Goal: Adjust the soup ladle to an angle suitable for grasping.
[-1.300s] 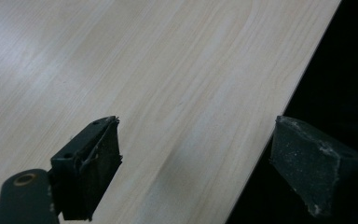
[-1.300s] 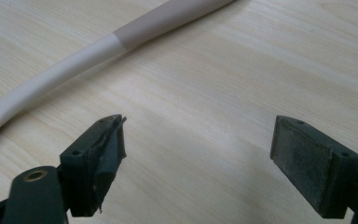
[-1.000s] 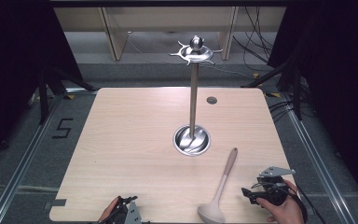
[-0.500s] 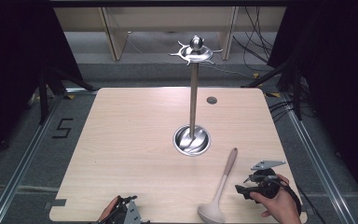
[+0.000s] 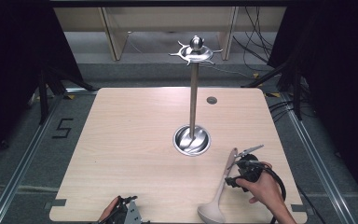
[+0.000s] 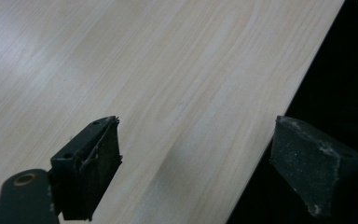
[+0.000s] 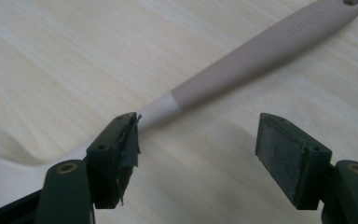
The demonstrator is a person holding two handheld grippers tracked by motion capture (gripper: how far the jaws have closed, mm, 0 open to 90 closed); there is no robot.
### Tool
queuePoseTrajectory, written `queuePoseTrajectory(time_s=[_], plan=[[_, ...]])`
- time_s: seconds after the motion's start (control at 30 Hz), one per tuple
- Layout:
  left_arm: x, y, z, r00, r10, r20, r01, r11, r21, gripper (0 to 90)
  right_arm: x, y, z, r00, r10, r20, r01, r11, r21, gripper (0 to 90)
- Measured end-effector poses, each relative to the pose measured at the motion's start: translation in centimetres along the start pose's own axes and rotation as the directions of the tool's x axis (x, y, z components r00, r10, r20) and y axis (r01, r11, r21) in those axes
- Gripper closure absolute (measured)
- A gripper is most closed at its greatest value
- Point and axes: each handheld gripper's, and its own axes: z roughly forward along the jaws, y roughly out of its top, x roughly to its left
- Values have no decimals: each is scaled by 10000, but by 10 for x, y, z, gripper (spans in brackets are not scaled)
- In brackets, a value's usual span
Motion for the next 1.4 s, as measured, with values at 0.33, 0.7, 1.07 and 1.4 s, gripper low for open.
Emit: queuePoseTrajectory(time_s=[0.33,0.7,1.07,1.4], plan=[[0,0,-1,10000,10,9,-10,10000,-26,149,4,19,8,9974,604,382,-619,9973,399,296],[0,0,0,10000,25,73,-25,10000,-52,149,5,27,20,9943,993,390,-1029,9891,1051,284],[0,0,0,10000,19,81,-18,10000,-60,149,6,32,28,9939,973,514,-1039,9835,1479,304],[0,0,-1,10000,46,64,-45,10000,-56,149,5,38,30,9975,350,611,-465,9788,1992,306]])
